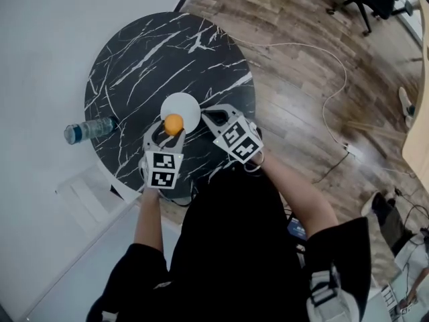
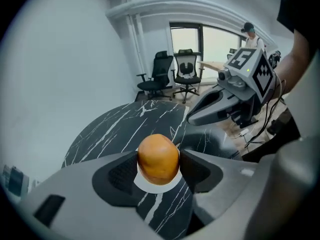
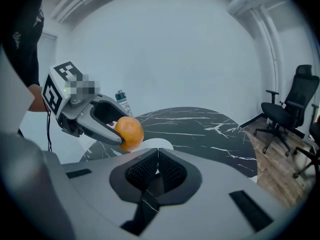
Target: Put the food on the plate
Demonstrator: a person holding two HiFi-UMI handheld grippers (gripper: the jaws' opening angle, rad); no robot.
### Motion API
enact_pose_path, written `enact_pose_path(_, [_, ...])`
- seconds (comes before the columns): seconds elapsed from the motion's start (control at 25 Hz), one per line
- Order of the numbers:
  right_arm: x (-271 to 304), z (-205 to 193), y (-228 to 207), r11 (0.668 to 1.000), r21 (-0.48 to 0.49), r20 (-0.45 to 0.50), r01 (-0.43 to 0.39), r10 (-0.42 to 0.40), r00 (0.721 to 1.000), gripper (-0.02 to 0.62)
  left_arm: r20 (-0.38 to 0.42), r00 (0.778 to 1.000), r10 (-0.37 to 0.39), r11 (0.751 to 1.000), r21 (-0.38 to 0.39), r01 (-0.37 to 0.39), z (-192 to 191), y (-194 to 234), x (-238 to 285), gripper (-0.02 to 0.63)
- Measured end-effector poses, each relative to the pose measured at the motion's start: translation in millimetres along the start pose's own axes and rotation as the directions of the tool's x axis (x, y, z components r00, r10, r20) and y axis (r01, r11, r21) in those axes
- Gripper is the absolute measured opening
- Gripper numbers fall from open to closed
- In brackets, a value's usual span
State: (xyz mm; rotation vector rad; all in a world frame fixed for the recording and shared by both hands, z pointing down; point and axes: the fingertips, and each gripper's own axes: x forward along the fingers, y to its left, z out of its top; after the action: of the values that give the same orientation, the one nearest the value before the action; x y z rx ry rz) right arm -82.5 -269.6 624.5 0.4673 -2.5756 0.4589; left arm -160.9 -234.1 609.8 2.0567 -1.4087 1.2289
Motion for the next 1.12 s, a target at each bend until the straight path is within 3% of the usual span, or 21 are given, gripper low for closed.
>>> enact_pose_path(0.32, [11.1,-9.6,-2.0,1.000,0.017,-0.024,-0.015,0.016,1.000,-0.003,-0.050,0.996,0.070,0.981,0.186,-0.060,-4.7,4.9,27.5,0.259])
enact_pose_path(0.52, [16.6,-10.8,-7.3,1.000,0.020,-0.035,-0.006,0.006,0.999,-0.003,-0.063,0.993,0.095,0.978,0.193,-0.081,-7.1,15.9,41.0,0.259])
enact_pose_path(0.76, [22.7,-16.5,-12.4,0.999,0.037,-0.044,-0.003,0.005,0.999,-0.003,-0.097,0.981,0.170,0.947,0.290,-0.135,-18.3,26.0,57.4,0.259])
enact_pose_path(0.92, [23.0,-21.1,-14.3,0.999,0.036,-0.054,-0.008,0.010,0.998,-0.003,-0.106,0.980,0.171,0.942,0.309,-0.131,-21.5,23.7,69.4,0.259])
enact_pose_path(1.12, [19.3,-26.6,-13.5,0.999,0.047,-0.067,-0.013,0.016,0.998,-0.003,-0.126,0.973,0.194,0.918,0.373,-0.135,-24.7,22.2,77.1,0.259])
